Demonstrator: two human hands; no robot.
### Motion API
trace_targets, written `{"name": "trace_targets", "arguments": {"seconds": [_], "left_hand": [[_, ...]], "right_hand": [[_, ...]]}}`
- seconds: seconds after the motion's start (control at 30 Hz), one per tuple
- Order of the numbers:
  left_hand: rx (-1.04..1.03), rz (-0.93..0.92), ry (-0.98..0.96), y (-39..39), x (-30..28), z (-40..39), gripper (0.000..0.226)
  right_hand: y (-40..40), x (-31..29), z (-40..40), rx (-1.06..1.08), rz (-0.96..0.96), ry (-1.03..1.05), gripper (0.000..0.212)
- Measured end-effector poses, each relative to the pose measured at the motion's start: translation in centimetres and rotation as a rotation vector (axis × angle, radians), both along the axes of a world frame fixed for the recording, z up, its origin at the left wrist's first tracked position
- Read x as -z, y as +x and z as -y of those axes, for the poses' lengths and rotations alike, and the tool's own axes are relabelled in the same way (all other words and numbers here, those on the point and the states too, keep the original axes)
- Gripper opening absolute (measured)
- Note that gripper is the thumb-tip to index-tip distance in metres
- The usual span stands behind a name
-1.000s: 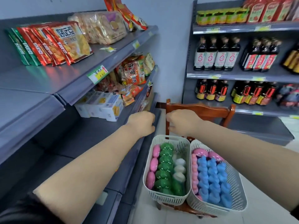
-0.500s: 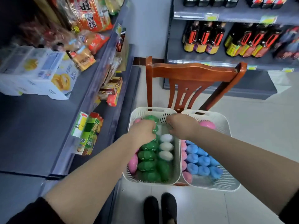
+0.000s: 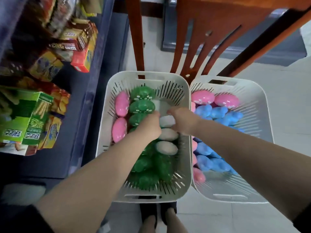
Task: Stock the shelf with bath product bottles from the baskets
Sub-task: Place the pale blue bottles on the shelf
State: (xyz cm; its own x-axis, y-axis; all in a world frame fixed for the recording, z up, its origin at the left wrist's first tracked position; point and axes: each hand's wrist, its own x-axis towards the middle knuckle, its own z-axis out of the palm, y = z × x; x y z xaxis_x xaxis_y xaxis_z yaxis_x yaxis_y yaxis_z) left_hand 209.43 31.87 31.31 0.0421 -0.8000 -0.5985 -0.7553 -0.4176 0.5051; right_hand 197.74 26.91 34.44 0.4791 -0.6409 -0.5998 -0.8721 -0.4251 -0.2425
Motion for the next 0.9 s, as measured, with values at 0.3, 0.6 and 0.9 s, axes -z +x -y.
{"name": "trace_targets", "arguments": {"seconds": [0.3, 0.6, 0.9], "left_hand": [[-0.181, -0.107, -0.020, 0.4, 5.2, 1.5, 0.045], [-0.231, -0.220, -0.084, 0.3, 5.4, 0.4, 0.064], [-0.244, -0.368, -0.162, 1.7, 1.0, 0.5, 0.063]], "right_hand": [[2.3, 4.3, 0.9, 0.155, -0.049, 0.057, 0.011], [3.2, 6.2, 1.0, 0.316, 0.002, 0.035, 0.025], [2.2, 0.7, 2.3, 0.146, -0.012, -0.034, 0.038]]}}
